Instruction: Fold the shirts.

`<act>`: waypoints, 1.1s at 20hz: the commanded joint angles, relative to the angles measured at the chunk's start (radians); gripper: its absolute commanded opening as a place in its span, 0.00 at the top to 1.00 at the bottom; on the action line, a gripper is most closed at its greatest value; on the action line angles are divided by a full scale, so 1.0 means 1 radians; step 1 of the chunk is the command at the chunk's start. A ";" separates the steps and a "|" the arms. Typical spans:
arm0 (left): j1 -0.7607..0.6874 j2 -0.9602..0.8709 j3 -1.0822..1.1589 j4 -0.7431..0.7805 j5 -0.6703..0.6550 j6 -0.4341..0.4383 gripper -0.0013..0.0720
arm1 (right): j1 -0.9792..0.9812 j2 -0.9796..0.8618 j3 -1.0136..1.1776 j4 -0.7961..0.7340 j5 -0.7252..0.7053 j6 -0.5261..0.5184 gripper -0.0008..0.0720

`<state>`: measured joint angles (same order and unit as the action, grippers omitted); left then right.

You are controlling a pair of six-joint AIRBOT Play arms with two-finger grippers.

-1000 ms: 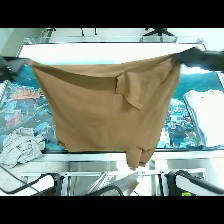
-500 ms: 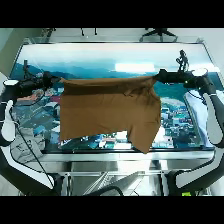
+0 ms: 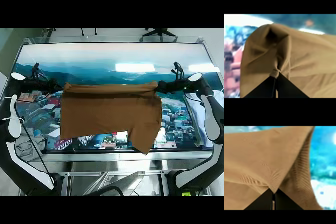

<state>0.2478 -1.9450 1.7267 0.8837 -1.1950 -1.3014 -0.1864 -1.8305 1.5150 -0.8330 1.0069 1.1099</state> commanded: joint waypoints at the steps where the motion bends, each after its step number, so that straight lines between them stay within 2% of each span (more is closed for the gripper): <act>1: -0.045 -0.003 0.006 0.172 -0.019 -0.081 0.97 | 0.013 -0.032 -0.005 -0.042 -0.053 0.005 0.97; 8: -0.084 -0.003 0.006 0.200 -0.045 -0.117 0.97 | 0.022 -0.058 -0.003 -0.043 -0.050 0.005 0.97; 9: -0.084 -0.003 0.006 0.197 -0.064 -0.117 0.75 | 0.022 -0.051 -0.003 -0.043 -0.042 0.005 0.94; 10: -0.084 -0.002 0.006 0.197 -0.082 -0.117 0.25 | 0.022 -0.040 -0.002 -0.043 -0.032 0.005 0.73; 11: -0.082 -0.002 0.010 0.195 -0.102 -0.121 0.07 | 0.021 -0.024 -0.002 -0.046 -0.023 0.005 0.65; 13: -0.077 -0.002 0.061 0.197 -0.181 -0.144 0.07 | 0.013 0.033 -0.002 -0.080 0.006 0.057 0.65; 15: -0.056 0.000 0.134 0.201 -0.306 -0.168 0.07 | -0.009 0.116 -0.002 -0.185 0.067 0.150 0.64; 17: -0.043 0.046 0.102 0.278 -0.400 -0.196 0.07 | -0.045 0.200 -0.018 -0.266 0.159 0.227 0.64; 19: -0.043 0.153 -0.075 0.407 -0.400 -0.196 0.07 | -0.090 0.291 -0.092 -0.271 0.230 0.241 0.64; 22: -0.041 0.336 -0.469 0.460 -0.283 -0.166 0.07 | -0.159 0.456 -0.316 -0.271 0.248 0.238 0.64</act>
<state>0.2016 -1.7447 1.5284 1.2568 -1.5223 -1.4841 -0.2871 -1.5116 1.3540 -1.0744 1.1961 1.3174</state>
